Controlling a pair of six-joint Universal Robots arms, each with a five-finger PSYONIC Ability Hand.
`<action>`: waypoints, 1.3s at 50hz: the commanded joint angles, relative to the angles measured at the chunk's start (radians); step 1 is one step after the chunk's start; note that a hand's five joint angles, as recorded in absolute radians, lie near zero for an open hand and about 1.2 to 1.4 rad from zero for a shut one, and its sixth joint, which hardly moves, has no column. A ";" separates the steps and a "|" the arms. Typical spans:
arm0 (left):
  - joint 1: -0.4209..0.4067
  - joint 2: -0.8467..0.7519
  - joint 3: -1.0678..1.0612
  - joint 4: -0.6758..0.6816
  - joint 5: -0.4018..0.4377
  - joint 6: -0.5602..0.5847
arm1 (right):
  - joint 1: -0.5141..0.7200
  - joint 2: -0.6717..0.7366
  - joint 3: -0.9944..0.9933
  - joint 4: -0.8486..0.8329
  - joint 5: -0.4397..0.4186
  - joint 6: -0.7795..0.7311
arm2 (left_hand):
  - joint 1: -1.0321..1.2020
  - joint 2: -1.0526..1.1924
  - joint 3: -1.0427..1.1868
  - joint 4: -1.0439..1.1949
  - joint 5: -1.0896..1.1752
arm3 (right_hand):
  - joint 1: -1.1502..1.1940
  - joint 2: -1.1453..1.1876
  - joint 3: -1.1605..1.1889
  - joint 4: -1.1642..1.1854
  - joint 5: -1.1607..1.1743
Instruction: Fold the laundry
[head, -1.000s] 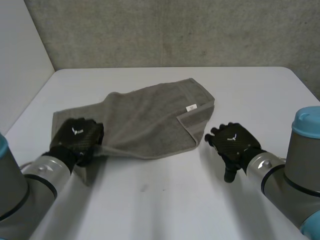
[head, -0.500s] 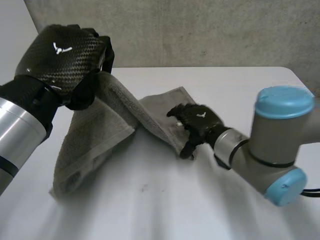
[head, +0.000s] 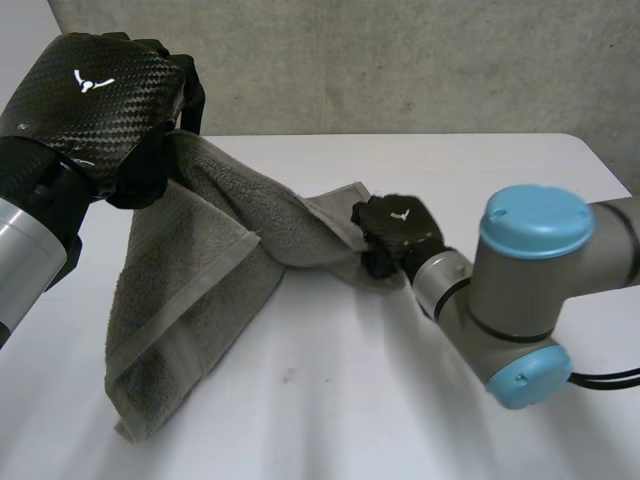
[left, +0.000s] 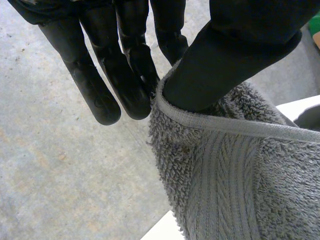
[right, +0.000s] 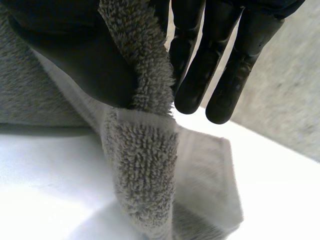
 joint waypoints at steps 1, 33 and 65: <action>0.013 -0.001 -0.006 0.001 -0.001 0.002 | -0.074 -0.172 0.042 0.006 0.011 -0.176 | 0.199 0.179 0.180 0.179 0.180 | 0.429 0.218 0.214 0.208 0.245; 0.127 -0.516 -0.022 -0.179 0.018 0.032 | -0.109 -0.260 0.010 0.636 0.020 -0.900 | 0.199 0.179 0.180 0.179 0.180 | 0.429 0.218 0.214 0.208 0.245; 0.145 -0.432 0.113 0.332 -0.033 0.107 | -0.112 -0.214 0.044 -0.303 -0.006 -0.796 | 0.199 0.179 0.180 0.179 0.180 | 0.429 0.218 0.214 0.208 0.245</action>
